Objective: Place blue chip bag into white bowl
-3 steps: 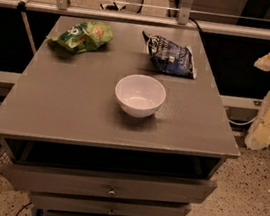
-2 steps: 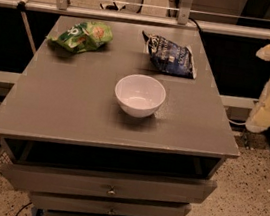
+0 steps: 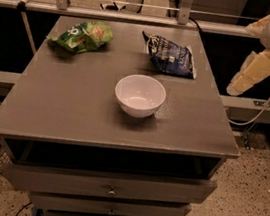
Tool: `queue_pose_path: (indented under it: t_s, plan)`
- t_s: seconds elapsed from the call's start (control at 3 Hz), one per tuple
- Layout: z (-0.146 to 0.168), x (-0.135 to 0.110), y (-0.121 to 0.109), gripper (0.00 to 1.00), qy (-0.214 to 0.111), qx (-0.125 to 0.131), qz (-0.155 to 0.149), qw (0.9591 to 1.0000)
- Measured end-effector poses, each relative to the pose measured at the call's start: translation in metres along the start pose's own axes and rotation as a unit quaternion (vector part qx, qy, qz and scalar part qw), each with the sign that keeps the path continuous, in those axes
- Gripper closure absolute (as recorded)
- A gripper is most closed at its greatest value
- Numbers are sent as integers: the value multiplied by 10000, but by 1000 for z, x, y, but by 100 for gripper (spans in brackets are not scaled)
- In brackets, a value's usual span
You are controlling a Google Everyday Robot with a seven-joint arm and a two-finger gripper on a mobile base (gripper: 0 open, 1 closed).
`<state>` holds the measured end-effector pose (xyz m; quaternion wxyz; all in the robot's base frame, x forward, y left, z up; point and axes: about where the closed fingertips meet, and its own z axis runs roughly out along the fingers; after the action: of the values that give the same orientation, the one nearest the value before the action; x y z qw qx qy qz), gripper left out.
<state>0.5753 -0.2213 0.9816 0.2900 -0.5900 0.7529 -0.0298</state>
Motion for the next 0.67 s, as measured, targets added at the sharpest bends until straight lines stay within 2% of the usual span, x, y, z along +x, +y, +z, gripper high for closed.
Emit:
queue_pose_path:
  t_s: [0.33,0.67]
  plan:
    - [0,0,0,0,0,0,0,10000]
    - [39,1,-22,0,-59,112,230,9997]
